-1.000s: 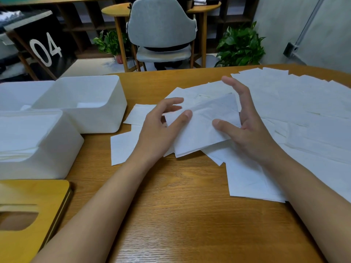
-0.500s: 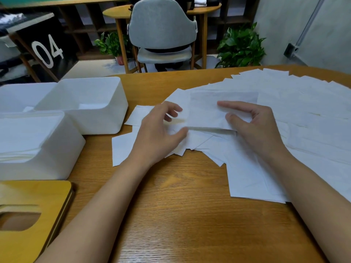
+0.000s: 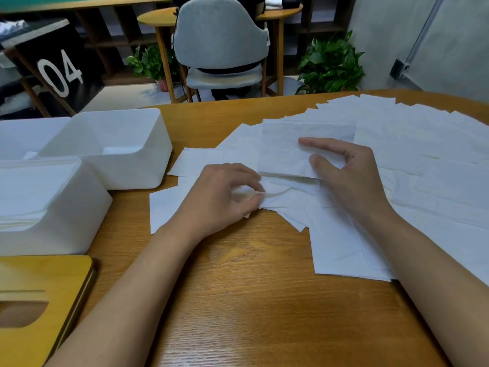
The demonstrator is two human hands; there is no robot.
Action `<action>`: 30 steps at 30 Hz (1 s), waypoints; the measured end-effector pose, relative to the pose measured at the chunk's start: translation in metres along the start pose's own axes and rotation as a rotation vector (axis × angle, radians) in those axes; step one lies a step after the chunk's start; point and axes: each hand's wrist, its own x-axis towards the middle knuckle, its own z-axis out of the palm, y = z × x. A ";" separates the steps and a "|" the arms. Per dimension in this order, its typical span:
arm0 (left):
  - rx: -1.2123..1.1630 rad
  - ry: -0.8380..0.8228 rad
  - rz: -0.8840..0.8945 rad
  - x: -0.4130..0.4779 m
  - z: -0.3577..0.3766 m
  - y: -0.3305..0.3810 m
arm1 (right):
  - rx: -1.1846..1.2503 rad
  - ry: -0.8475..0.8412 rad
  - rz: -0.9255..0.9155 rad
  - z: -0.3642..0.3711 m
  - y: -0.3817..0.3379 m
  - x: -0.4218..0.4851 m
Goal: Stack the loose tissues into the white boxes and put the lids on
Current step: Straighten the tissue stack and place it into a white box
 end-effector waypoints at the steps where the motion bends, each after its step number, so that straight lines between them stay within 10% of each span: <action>1: 0.015 -0.010 0.022 0.000 0.001 0.000 | -0.002 -0.006 0.000 0.000 0.000 0.000; 11: 0.064 -0.162 0.006 -0.002 -0.005 -0.001 | -0.057 -0.081 -0.047 0.002 0.002 0.001; 30: -0.067 0.217 0.211 0.000 0.002 0.023 | -0.160 -0.285 -0.213 0.011 -0.003 -0.014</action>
